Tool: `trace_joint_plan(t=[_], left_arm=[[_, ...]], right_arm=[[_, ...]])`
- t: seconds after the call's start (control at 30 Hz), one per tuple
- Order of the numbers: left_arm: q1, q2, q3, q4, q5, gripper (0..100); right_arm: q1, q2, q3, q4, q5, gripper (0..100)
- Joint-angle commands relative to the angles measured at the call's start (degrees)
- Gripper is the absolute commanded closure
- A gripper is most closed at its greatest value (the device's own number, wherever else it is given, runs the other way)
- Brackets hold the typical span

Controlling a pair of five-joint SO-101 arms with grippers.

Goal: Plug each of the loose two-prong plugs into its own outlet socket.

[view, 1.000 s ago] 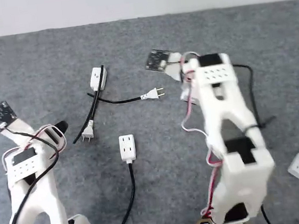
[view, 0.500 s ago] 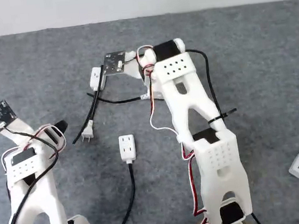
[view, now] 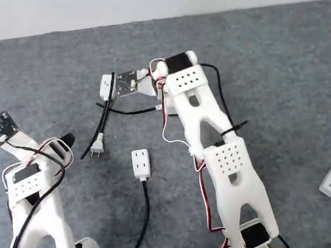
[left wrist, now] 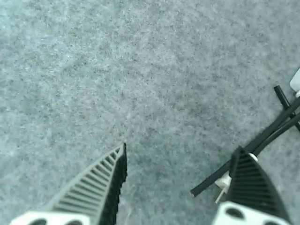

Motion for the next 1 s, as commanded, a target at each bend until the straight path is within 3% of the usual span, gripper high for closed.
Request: trace_joint_plan(t=[0.0, 0.27, 0.4, 0.47, 0.67, 0.97], left_arm=[[-0.4, -1.2, 0.3, -1.5, -0.4, 67], [-0.4, -1.2, 0.3, -1.5, -0.4, 67], [-0.4, -1.2, 0.3, -1.6, -0.4, 67], [-0.4, -1.2, 0.6, -2.5, -0.5, 67], [-0.2, -1.2, 1.8, -4.7, -2.9, 67], [-0.1, -1.2, 1.8, -4.7, -2.9, 67]], right_arm=[[1.3, 4.0, -5.6, -1.5, 1.2, 77.6], [3.1, 11.5, -13.6, -1.5, 0.4, 80.1], [3.1, 12.0, -16.3, -1.5, -1.7, 99.5], [3.4, 11.8, -17.8, -0.4, -1.7, 96.4], [7.1, 11.9, -25.8, 8.8, -1.8, 99.0], [22.6, 12.5, -23.1, 8.7, -3.2, 98.9]])
